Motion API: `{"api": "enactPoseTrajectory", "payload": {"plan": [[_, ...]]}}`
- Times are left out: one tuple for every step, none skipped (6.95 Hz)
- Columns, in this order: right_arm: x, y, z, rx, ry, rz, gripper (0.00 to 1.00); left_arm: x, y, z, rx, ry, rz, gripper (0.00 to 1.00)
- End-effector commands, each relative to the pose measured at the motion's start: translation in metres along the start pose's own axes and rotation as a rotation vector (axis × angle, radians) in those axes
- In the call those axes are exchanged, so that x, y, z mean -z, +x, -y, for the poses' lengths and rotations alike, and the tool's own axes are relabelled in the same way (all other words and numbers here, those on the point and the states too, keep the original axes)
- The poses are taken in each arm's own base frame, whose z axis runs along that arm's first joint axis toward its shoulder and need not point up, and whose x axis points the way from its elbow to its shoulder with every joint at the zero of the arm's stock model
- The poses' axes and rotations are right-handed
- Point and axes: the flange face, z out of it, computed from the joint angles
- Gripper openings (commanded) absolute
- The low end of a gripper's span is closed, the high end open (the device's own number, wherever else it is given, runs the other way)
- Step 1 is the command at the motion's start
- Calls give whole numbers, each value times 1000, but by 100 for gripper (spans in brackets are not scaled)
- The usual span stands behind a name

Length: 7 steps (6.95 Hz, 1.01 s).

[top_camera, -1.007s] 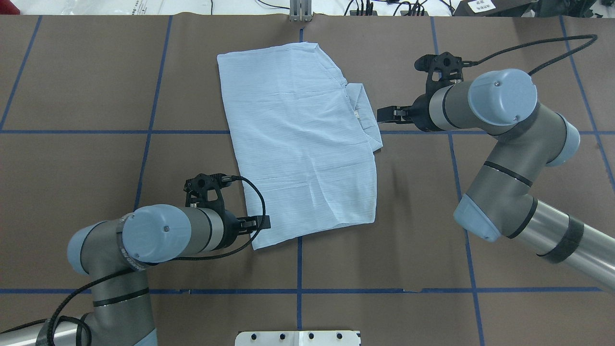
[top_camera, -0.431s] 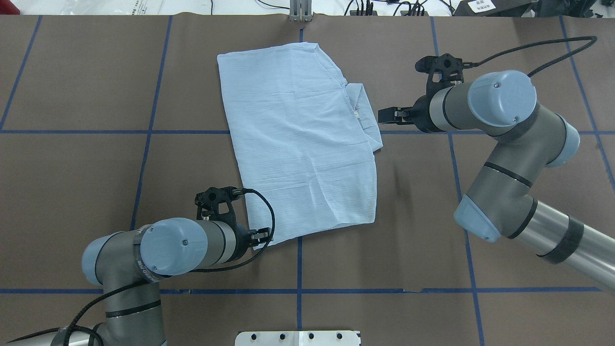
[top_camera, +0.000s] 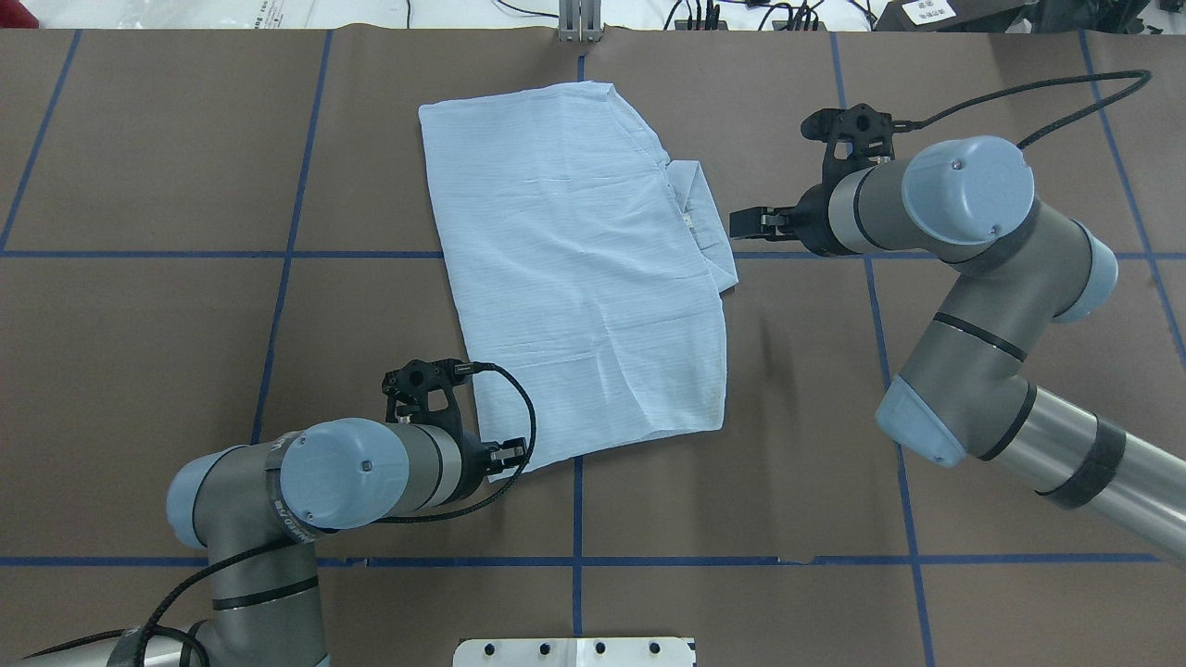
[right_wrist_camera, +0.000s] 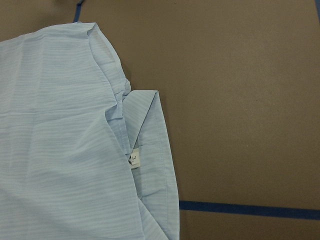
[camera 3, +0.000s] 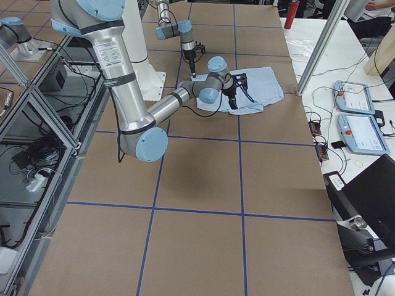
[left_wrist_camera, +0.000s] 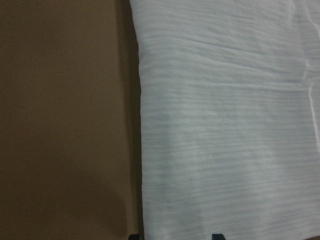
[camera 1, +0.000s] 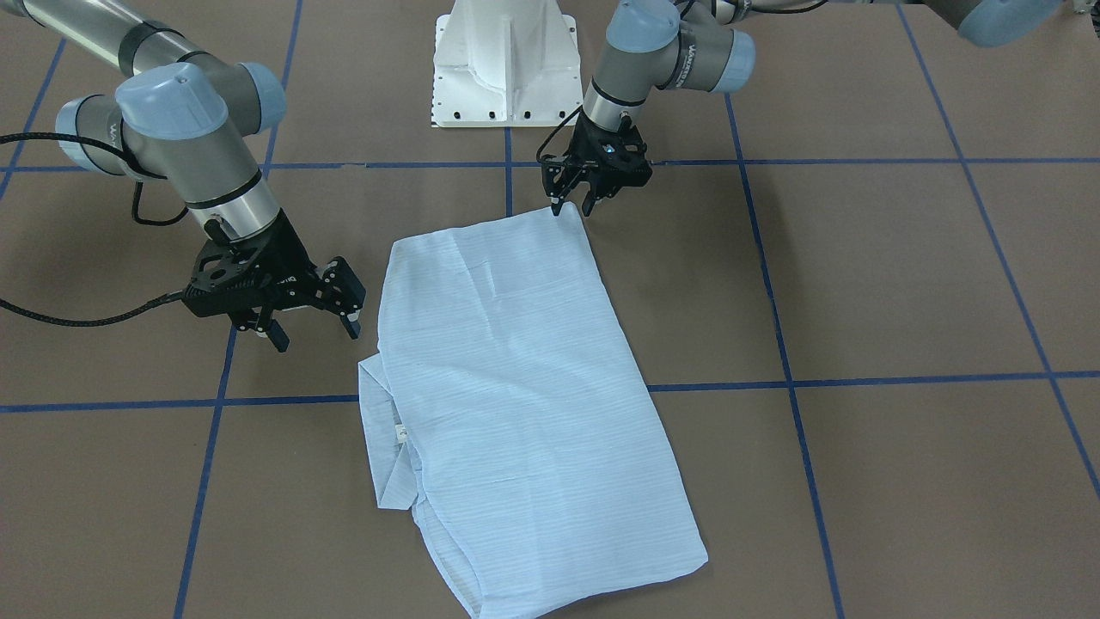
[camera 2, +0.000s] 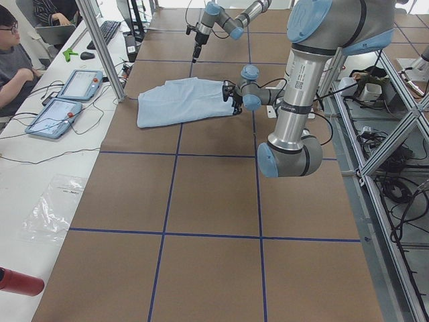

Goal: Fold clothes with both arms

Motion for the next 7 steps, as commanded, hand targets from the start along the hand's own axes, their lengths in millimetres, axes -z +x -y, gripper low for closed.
{"api": "enactPoseTrajectory", "payload": {"plan": [[-3, 1, -1, -1, -4, -5, 100, -2, -1, 0, -3, 0, 5, 57], [-4, 2, -1, -1, -4, -6, 100, -2, -1, 0, -5, 0, 5, 57], [-4, 2, -1, -1, -4, -6, 100, -3, -1, 0, -5, 0, 6, 57], [-4, 2, -1, 1, -4, -6, 100, -4, -2, 0, -5, 0, 6, 56], [-4, 2, -1, 1, -4, -6, 100, -4, -2, 0, -5, 0, 8, 56], [-5, 3, -1, -1, -6, -9, 100, -8, -2, 0, -5, 0, 12, 55], [-5, 3, -1, -1, -6, -9, 100, -10, -1, 0, -5, -1, 14, 55]]}}
